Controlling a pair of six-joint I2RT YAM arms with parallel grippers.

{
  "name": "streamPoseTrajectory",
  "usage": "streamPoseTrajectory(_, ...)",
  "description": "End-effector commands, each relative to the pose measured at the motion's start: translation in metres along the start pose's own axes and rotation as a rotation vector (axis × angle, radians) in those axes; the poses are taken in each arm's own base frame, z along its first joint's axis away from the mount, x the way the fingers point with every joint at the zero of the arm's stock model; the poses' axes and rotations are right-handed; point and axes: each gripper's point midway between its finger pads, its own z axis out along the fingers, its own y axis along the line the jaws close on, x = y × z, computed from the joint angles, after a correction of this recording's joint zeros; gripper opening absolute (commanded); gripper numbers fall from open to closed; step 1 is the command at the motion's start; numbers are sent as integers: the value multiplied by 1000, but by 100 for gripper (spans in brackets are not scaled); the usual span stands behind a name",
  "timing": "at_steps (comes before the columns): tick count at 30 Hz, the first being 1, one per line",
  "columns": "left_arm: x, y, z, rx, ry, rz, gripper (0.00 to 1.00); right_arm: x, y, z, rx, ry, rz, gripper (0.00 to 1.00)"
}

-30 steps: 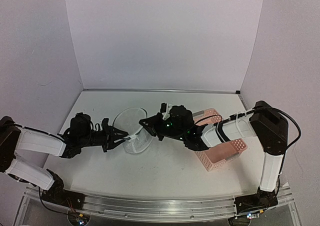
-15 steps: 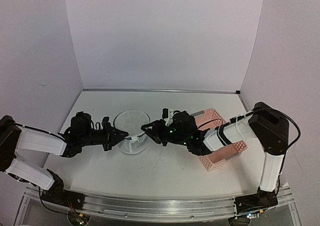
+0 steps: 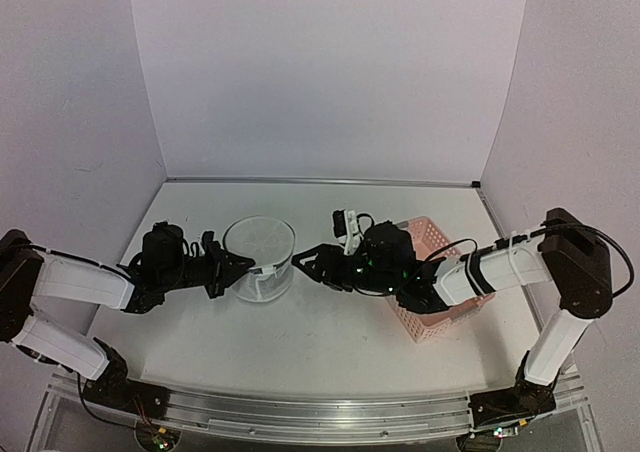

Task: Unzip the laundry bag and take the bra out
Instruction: Pick up the zipper from the laundry bag.

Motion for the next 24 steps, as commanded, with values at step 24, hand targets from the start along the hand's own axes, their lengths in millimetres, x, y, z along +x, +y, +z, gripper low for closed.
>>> streamPoseTrajectory(24, -13, -33, 2, 83, -57, 2, 0, 6, 9, 59, 173, -42, -656, 38)
